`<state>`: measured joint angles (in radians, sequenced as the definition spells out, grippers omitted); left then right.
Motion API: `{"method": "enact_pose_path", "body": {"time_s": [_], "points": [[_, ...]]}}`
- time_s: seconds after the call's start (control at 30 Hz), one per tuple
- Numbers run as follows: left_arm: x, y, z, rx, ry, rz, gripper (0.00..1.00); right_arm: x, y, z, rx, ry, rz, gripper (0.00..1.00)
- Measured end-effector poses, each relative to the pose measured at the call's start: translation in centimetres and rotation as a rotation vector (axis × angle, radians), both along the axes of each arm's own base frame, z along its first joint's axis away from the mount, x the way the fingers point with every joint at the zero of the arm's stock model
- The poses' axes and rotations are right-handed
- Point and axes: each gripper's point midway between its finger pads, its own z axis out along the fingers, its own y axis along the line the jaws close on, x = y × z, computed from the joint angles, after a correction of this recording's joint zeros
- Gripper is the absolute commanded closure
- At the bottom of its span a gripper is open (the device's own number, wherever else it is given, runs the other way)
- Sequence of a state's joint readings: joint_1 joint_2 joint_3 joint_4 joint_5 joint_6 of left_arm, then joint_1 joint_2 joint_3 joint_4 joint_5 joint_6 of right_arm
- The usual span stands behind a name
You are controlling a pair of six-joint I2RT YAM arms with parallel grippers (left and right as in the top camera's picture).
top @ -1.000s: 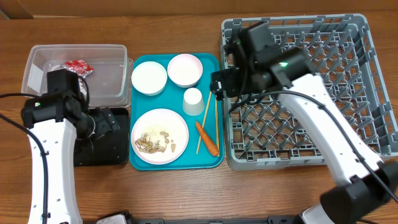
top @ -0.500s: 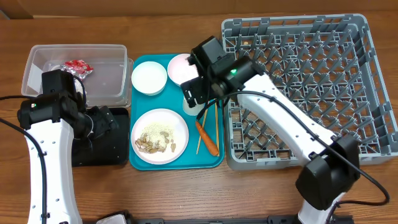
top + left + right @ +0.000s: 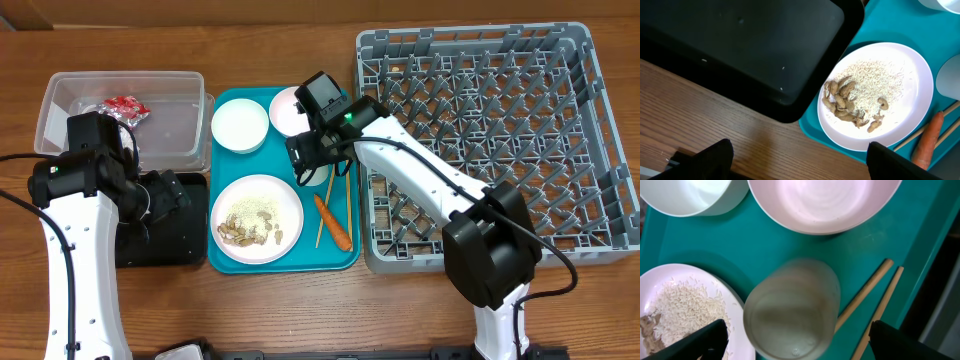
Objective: Sort waste into correct bins and load items into the dishwasher
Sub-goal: 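Reach the right gripper to the white cup and grasp it, then carry the white cup right and place it in the rack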
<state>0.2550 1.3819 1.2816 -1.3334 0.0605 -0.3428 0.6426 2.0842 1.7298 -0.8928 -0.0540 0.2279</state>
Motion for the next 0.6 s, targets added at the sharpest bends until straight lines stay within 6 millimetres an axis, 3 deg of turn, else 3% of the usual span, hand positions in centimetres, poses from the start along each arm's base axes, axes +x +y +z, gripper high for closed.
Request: {"method": "enact_pose_path", "body": {"time_s": [0.23,0.43,0.5,0.6], "points": [[0.0,0.0,0.0,0.000,0.000,0.000,0.13,0.2,0.8,-1.2,0.001,-0.002,0.003,0.14],[0.0,0.0,0.0,0.000,0.000,0.000,0.13,-0.3,1.3,-2.7,-0.020,0.017,0.012,0.42],[0.0,0.0,0.0,0.000,0.000,0.000,0.13,0.0,1.5,-2.3,-0.020,0.004,0.016,0.51],[0.0,0.0,0.0,0.000,0.000,0.000,0.13,0.2,1.6,-2.0,-0.017,-0.002,0.015,0.54]]}}
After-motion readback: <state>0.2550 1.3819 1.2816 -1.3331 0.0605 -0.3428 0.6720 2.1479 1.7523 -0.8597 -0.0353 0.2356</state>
